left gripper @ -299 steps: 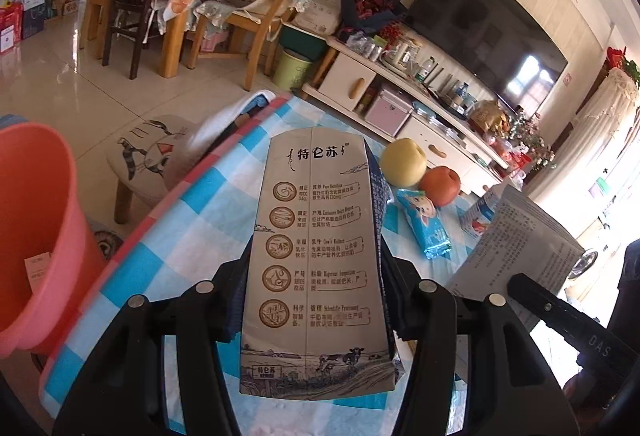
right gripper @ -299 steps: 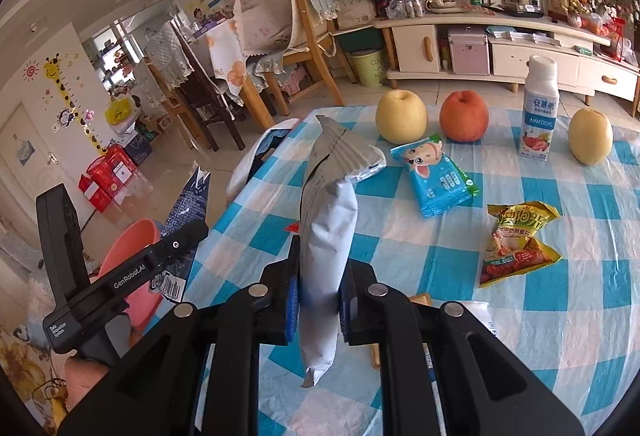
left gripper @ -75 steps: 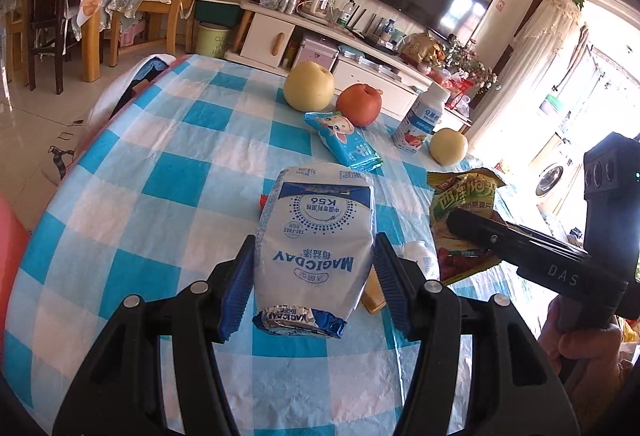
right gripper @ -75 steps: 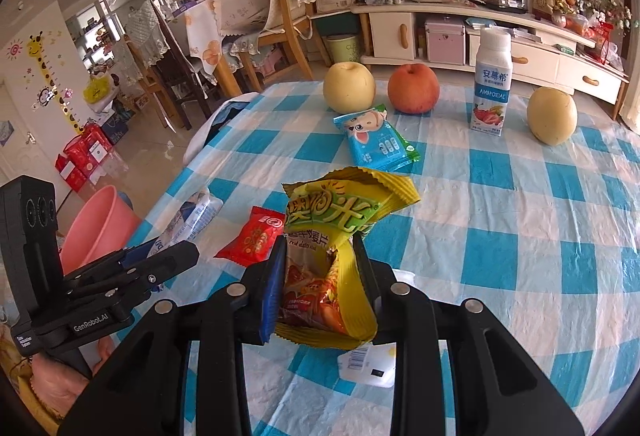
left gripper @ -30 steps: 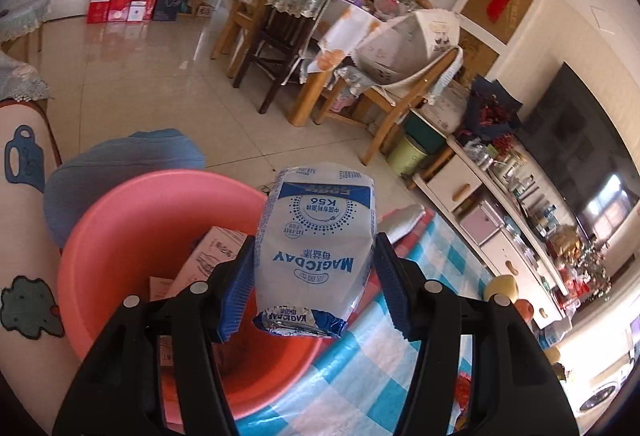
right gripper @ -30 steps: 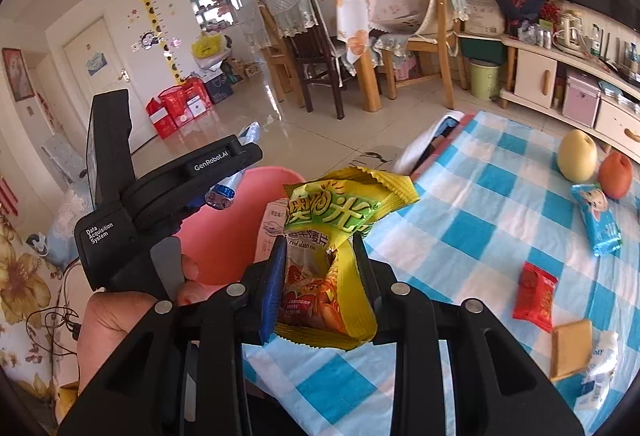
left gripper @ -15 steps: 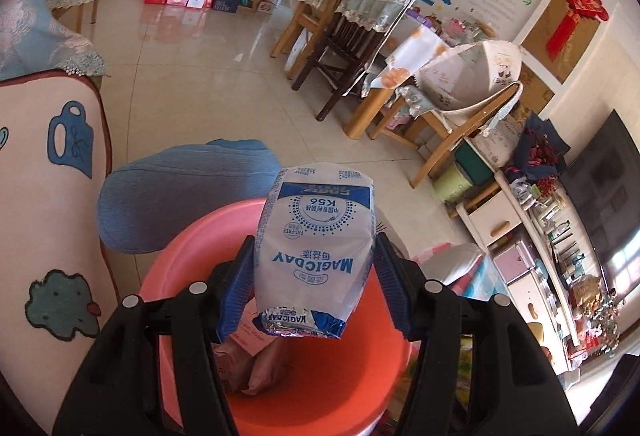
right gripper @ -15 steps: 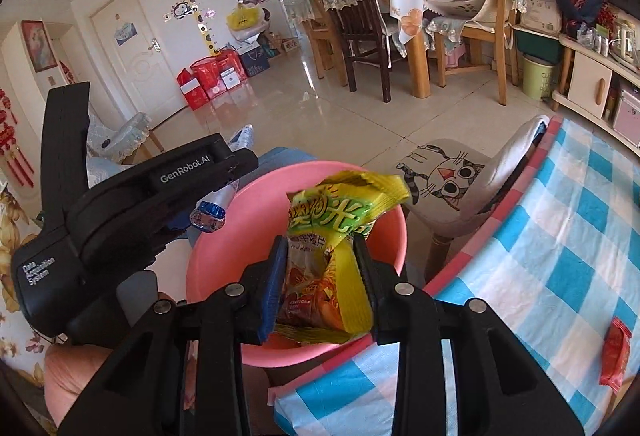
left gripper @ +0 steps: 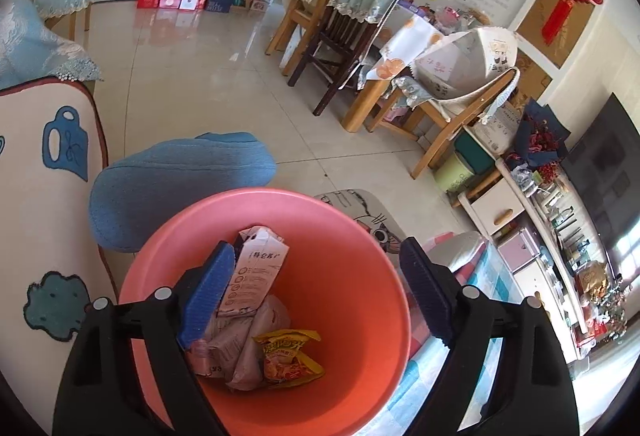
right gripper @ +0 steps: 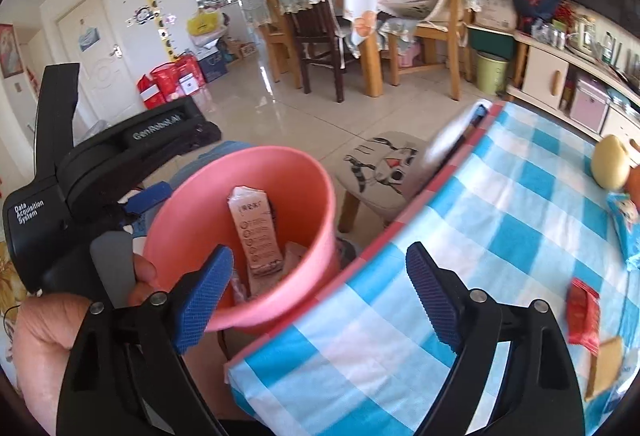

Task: Collect trash
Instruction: 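Drop the bread bag into the bin while the right tool drops the snack bag, then move both open tools back over the table toward the red candy wrapper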

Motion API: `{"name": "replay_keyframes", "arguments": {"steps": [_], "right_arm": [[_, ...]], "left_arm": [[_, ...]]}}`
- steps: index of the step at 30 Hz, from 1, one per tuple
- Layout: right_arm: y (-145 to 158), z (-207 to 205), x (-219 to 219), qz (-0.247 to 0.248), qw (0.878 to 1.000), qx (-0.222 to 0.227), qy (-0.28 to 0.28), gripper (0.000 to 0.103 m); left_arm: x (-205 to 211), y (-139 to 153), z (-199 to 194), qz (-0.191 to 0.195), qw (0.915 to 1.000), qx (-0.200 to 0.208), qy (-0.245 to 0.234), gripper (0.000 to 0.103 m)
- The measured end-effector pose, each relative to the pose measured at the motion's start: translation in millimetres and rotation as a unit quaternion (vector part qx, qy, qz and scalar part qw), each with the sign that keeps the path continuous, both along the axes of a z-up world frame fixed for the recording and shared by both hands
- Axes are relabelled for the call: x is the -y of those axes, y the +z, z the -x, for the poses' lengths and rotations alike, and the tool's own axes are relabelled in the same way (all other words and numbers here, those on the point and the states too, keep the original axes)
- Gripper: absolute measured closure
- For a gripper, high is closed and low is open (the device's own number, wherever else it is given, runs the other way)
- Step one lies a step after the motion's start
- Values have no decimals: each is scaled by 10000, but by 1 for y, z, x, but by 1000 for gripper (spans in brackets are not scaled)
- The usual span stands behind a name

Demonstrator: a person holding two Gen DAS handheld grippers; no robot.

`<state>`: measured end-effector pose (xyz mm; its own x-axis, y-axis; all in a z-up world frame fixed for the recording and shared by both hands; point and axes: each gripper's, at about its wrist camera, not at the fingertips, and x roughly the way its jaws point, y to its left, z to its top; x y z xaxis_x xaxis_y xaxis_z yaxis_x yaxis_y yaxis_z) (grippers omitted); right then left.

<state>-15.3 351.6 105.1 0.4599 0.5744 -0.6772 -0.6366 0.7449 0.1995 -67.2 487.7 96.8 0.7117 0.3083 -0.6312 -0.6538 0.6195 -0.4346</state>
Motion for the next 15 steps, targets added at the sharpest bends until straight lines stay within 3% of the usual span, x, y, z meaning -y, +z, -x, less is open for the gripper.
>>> {"name": "replay_keyframes", "arguments": {"steps": [5, 11, 15], "right_arm": [[3, 1, 34, 134, 9995, 13, -293, 15], [5, 8, 71, 330, 9977, 174, -562, 11], [7, 12, 93, 422, 9962, 248, -717, 9]], "left_arm": [[11, 4, 0, -48, 9990, 442, -57, 12], [35, 11, -9, -240, 9949, 837, -515, 5], [53, 14, -18, -331, 9917, 881, -875, 4]]}}
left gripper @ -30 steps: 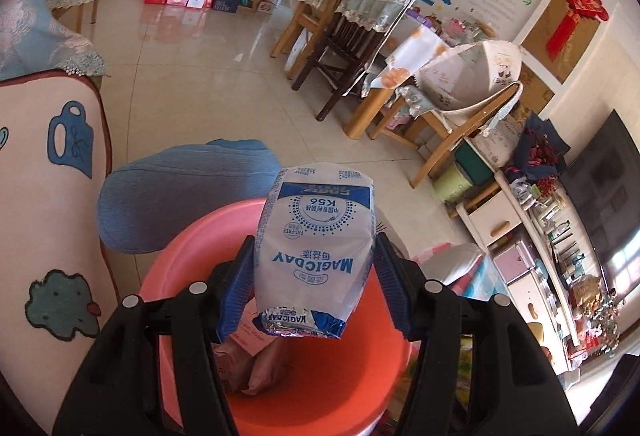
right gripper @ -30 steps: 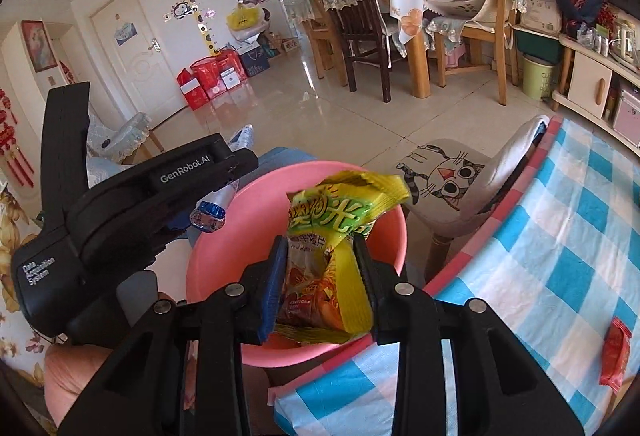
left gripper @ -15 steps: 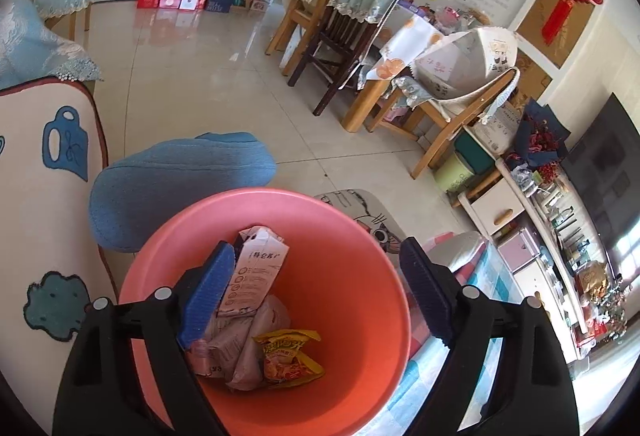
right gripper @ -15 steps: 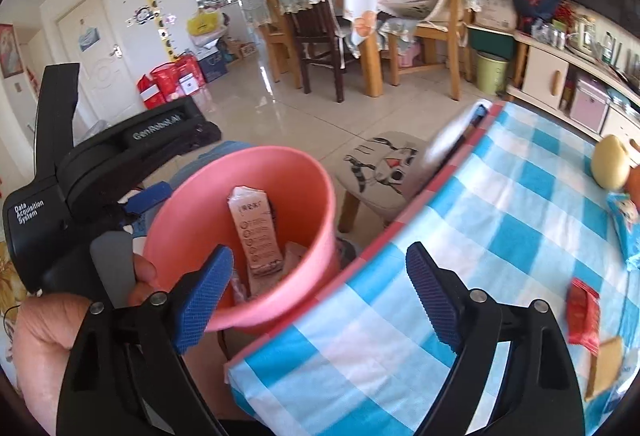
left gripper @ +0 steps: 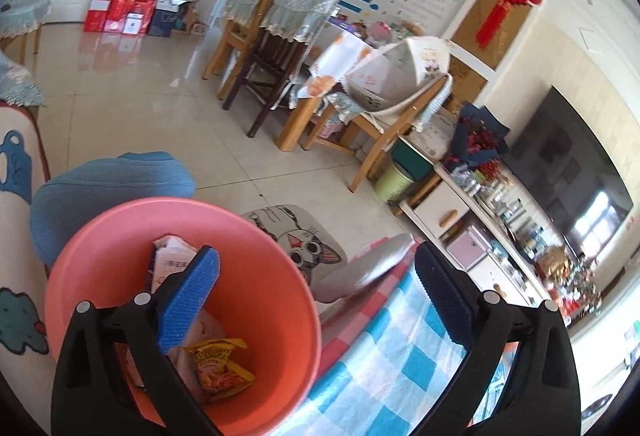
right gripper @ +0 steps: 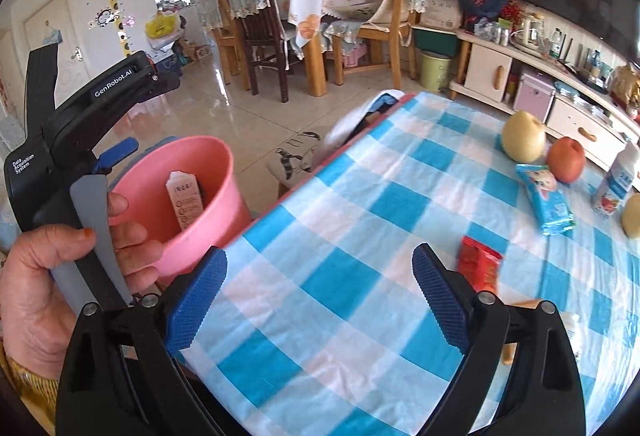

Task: Collect trash
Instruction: 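Move both open tools back over the table toward the red candy wrapper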

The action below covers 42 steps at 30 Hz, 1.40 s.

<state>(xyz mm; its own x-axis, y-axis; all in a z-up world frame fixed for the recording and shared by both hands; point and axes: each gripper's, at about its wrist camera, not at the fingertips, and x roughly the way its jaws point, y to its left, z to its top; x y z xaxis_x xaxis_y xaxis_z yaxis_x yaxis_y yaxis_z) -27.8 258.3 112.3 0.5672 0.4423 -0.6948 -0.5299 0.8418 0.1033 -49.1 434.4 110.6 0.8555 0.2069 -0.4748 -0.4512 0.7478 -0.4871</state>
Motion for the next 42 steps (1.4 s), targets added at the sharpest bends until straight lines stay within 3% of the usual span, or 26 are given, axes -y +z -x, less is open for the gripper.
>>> {"name": "replay_keyframes", "arguments": {"steps": [9, 16, 24, 42], "right_arm": [[3, 11, 43, 130, 9994, 84, -314, 8], [4, 19, 72, 144, 9982, 91, -576, 8], [5, 23, 101, 118, 9966, 120, -807, 8], [15, 28, 168, -77, 9916, 214, -1270, 8]], "left_arm": [[40, 5, -15, -644, 9958, -369, -529, 4], [75, 7, -26, -1214, 9858, -787, -859, 4], [105, 8, -32, -1489, 9773, -990, -1133, 4], [169, -12, -51, -1389, 9580, -1289, -2154, 4]]}}
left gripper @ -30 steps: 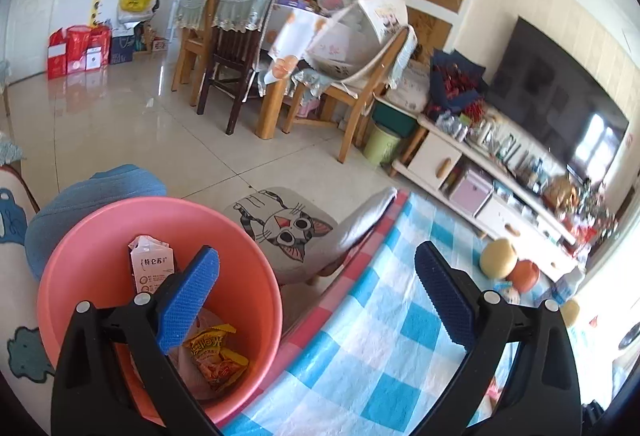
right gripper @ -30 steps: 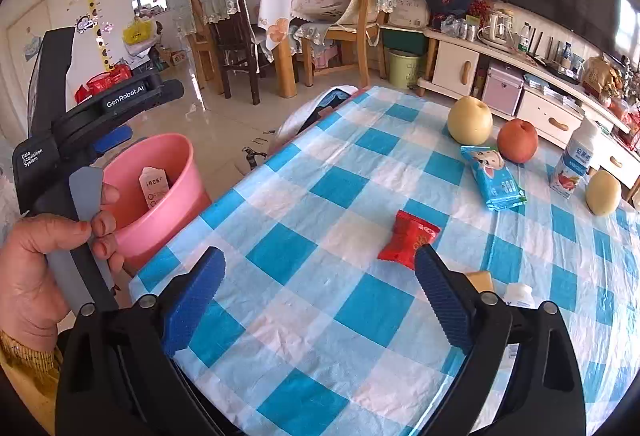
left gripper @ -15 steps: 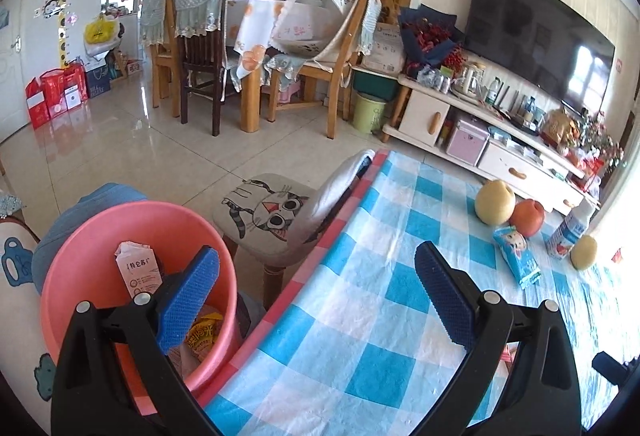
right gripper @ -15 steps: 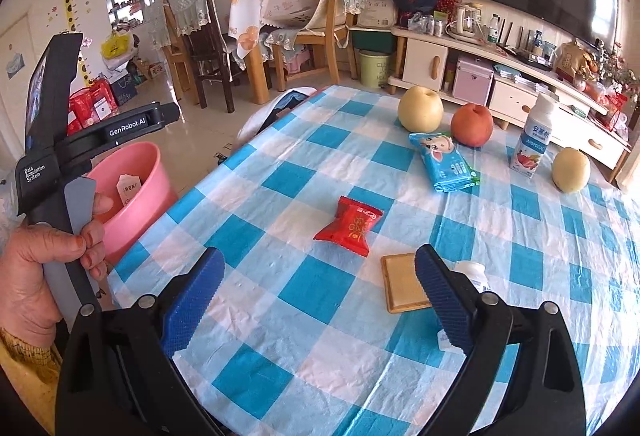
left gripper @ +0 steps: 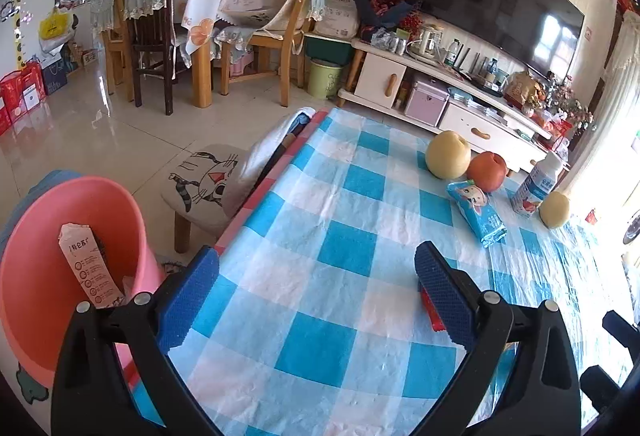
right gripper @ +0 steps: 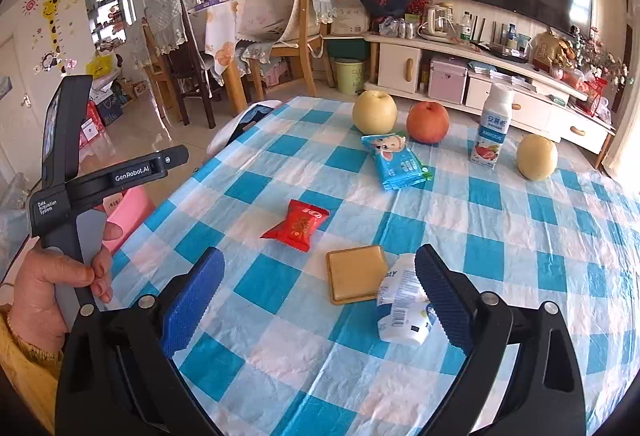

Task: Collect trash
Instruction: 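Move both open tools back over the table toward the red candy wrapper, then close the left tool on the blue cow-print wipes pack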

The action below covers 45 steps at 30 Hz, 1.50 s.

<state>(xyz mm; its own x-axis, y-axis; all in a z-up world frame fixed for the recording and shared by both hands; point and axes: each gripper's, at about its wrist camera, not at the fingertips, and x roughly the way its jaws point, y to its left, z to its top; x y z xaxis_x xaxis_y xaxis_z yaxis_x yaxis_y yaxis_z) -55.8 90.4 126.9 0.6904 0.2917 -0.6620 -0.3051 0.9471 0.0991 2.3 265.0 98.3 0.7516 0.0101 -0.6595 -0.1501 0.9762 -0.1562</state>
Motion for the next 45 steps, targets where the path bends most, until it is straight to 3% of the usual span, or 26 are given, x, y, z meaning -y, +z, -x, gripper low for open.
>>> {"name": "replay_keyframes", "arguments": {"steps": [7, 13, 19, 28, 30, 33, 38, 45], "right_arm": [[3, -1, 37, -176, 9994, -8, -299, 8], [5, -3, 71, -184, 9972, -33, -722, 8], [-7, -11, 95, -276, 9944, -479, -905, 8], [-33, -14, 108, -440, 9887, -1159, -839, 8], [-36, -12, 110, -464, 9879, -1237, -806, 8], [-39, -13, 117, -623, 9850, -1398, -794, 8], [-40, -12, 125, -787, 9830, -1476, -753, 8], [-42, -11, 133, -765, 9833, -1486, -715, 8]], "left_arm": [[38, -8, -6, -332, 9985, -92, -430, 4], [66, -17, -11, -375, 9959, -188, -796, 4], [96, -26, -17, -587, 9913, -292, -1138, 4], [138, -34, -50, 76, 9900, -570, -1286, 4], [157, -36, -64, 58, 9884, -676, -1360, 4], [185, -36, -92, -128, 9890, -748, -1266, 4], [213, -46, -148, -31, 9909, -1047, -844, 4], [223, -59, -205, -117, 9911, -1292, -293, 4]]}}
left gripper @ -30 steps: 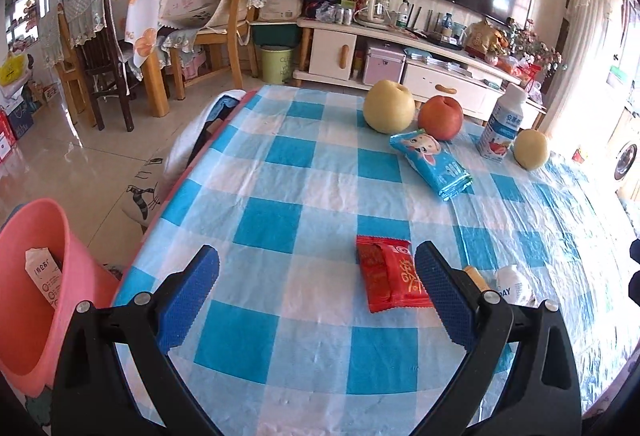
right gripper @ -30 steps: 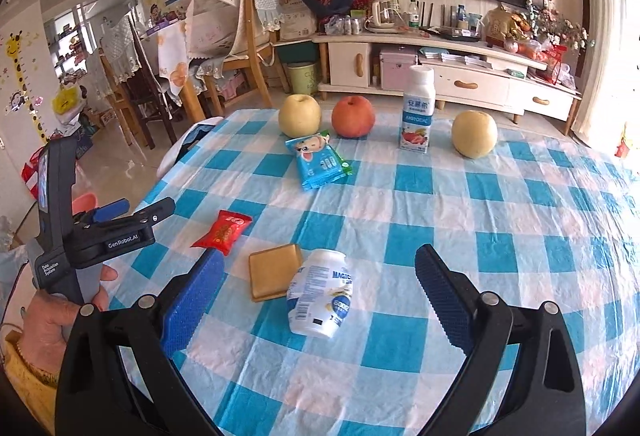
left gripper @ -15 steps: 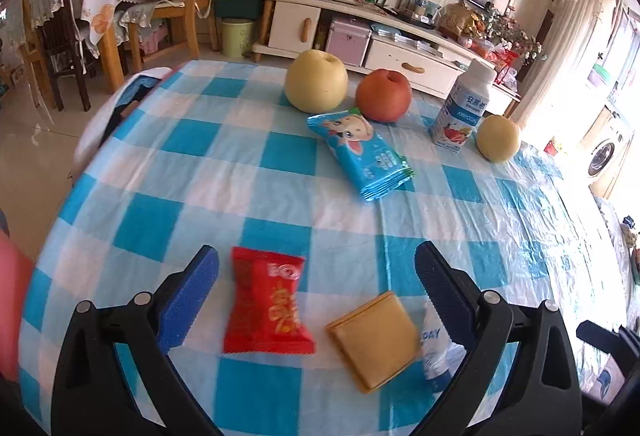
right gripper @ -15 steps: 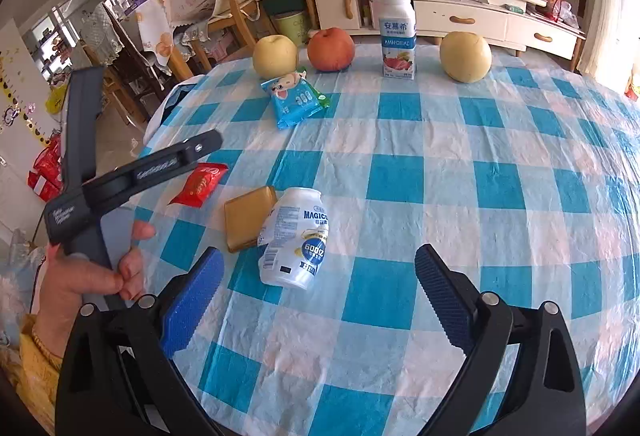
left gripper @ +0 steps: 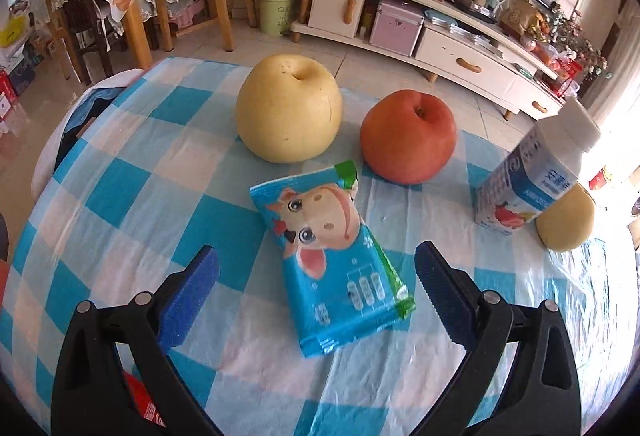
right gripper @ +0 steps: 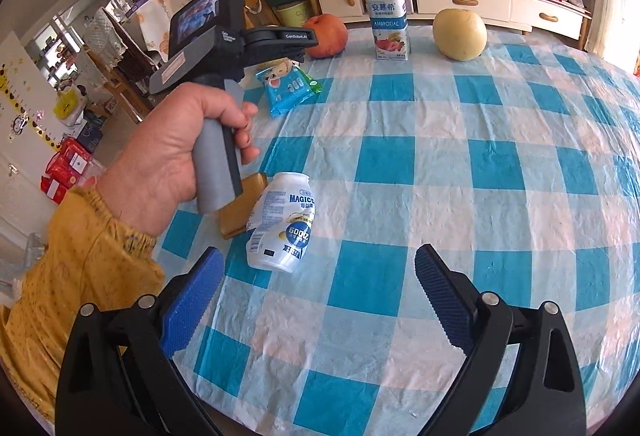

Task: Collect trash
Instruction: 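Close the left tool on the blue cow-print wipes pack, then lift the wipes pack with the left tool while the right tool grasps the white MAGIC bottle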

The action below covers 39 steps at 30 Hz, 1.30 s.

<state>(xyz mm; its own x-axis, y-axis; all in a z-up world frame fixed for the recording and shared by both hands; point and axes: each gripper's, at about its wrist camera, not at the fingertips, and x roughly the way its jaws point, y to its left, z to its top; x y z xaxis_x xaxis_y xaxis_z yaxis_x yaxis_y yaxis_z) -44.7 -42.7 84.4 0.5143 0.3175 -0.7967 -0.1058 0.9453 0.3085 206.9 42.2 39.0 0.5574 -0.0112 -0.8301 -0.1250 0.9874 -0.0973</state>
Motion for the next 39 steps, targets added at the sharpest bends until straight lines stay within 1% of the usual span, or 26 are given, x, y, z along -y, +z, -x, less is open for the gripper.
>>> {"name": "replay_keyframes", "arguments": {"steps": [5, 6, 8, 9, 10, 11, 13, 14, 15, 18, 23, 27, 31, 39], "right_arm": [[-2, -1, 5, -100, 9999, -42, -2, 8], [-1, -1, 6, -113, 9999, -36, -1, 8], [-1, -1, 8, -125, 9999, -37, -14, 8], [-1, 0, 8, -144, 9999, -44, -21, 8], [-1, 0, 9, -156, 9999, -51, -20, 8], [-1, 1, 9, -159, 9999, -50, -18, 8], [-1, 1, 9, -157, 9999, -44, -23, 8], [-1, 1, 10, -161, 9999, -46, -29, 8], [-2, 1, 11, -161, 9998, -51, -39, 8], [-4, -1, 12, -149, 9998, -97, -71, 8], [-12, -3, 11, -184, 9996, -218, -65, 8], [-24, -6, 10, -399, 9985, -362, -105, 8], [-34, -8, -1, -307, 9987, -415, -9, 8], [-44, -16, -21, -383, 9986, -330, 153, 8]], "left_arm": [[4, -14, -22, -184, 9994, -266, 139, 5], [5, -16, -24, -244, 9992, -282, 140, 7], [6, -19, -26, -203, 9992, -321, 119, 18], [6, -20, -26, -137, 9992, -363, 109, 28], [7, -23, -26, -59, 9991, -417, 83, 33], [9, -24, -25, -100, 9992, -383, 51, 34], [12, -25, -23, -152, 9993, -354, -1, 42], [12, -25, -22, -130, 9993, -338, -14, 44], [11, -24, -20, -90, 9994, -318, -34, 50], [8, -22, -14, -6, 9995, -283, -102, 57], [4, -20, 4, -14, 9992, -246, -307, 60], [-5, -18, 25, 15, 9987, -229, -465, 61], [-15, -14, 46, 87, 9979, -194, -612, 62], [-47, 15, 98, 380, 9963, 172, -747, 62]]}}
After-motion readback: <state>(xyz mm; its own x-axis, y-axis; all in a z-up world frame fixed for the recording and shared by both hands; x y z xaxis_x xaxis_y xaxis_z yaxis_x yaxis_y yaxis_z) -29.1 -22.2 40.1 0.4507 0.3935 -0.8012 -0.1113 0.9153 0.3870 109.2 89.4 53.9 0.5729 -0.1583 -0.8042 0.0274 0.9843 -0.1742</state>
